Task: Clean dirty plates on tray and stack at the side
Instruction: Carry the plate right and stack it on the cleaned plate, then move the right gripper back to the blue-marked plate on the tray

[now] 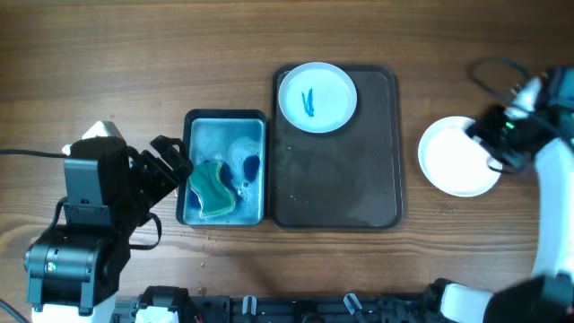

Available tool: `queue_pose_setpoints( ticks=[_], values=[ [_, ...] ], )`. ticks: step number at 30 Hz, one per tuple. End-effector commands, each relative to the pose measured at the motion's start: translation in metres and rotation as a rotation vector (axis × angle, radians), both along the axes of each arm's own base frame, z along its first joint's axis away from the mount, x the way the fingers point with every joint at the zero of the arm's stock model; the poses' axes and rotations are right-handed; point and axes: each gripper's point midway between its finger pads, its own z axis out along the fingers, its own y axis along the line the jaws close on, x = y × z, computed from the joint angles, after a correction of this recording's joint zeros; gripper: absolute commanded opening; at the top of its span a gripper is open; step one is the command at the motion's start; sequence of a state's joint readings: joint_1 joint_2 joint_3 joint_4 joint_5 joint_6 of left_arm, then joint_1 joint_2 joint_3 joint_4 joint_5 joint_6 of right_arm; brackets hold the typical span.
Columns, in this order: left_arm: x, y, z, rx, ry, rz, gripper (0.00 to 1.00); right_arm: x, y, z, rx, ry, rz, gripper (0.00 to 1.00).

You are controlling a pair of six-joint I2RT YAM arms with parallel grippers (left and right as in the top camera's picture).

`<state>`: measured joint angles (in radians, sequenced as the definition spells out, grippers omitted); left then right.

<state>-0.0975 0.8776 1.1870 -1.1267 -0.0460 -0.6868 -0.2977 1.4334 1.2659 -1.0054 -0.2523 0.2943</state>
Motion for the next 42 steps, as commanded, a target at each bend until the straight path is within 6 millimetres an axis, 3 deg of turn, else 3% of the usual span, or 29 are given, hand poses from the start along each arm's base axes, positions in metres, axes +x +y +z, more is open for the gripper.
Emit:
queue_pose_setpoints(
  ticks=[1, 3, 6, 10, 16, 22, 24, 25, 26, 27, 28, 33, 37, 42],
  values=[
    [0.000, -0.001, 0.006, -0.011, -0.017, -0.001, 1.00, 0.019, 0.090, 0.043, -0.012, -0.167, 0.363, 0.52],
    [0.000, -0.001, 0.006, -0.011, -0.016, -0.001, 1.00, 0.026, 0.123, 0.039, -0.085, -0.183, 0.462, 0.52],
    [0.000, -0.001, 0.006, -0.011, -0.017, -0.001, 1.00, 0.044, 0.143, 0.024, -0.258, -0.187, 0.506, 0.51],
    [0.000, -0.001, 0.006, -0.011, -0.017, -0.001, 1.00, 0.080, 0.155, -0.009, -0.407, -0.188, 0.515, 0.52],
    [0.000, -0.001, 0.006, -0.011, -0.017, -0.001, 1.00, 0.138, 0.173, -0.086, -0.405, -0.205, 0.548, 0.61],
    [0.000, -0.001, 0.006, -0.011, -0.017, -0.001, 1.00, 0.158, 0.176, -0.143, -0.421, -0.186, 0.568, 0.63],
    [0.000, -0.001, 0.006, -0.011, -0.017, -0.001, 1.00, 0.159, 0.175, -0.154, -0.403, -0.177, 0.562, 0.56],
    [0.000, -0.001, 0.006, -0.011, -0.017, -0.001, 1.00, 0.159, 0.178, -0.159, -0.377, -0.173, 0.566, 0.40],
    [0.000, -0.001, 0.006, -0.011, -0.017, -0.001, 1.00, 0.158, 0.180, -0.159, -0.352, -0.174, 0.562, 0.28],
    [0.000, -0.001, 0.006, -0.011, -0.017, -0.001, 1.00, 0.157, 0.183, -0.160, -0.329, -0.172, 0.567, 0.09],
    [0.000, -0.001, 0.006, -0.011, -0.016, -0.001, 1.00, 0.156, 0.186, -0.158, -0.314, -0.174, 0.574, 0.04],
    [0.000, -0.001, 0.006, -0.011, -0.017, -0.001, 1.00, 0.142, 0.184, -0.138, -0.285, -0.144, 0.558, 0.04],
    [0.000, -0.001, 0.006, -0.011, -0.017, -0.001, 1.00, 0.128, 0.173, -0.088, -0.249, -0.159, 0.469, 0.04],
    [0.000, -0.001, 0.006, -0.011, -0.017, -0.001, 1.00, 0.087, 0.157, -0.019, -0.197, -0.165, 0.360, 0.04]
  ],
)
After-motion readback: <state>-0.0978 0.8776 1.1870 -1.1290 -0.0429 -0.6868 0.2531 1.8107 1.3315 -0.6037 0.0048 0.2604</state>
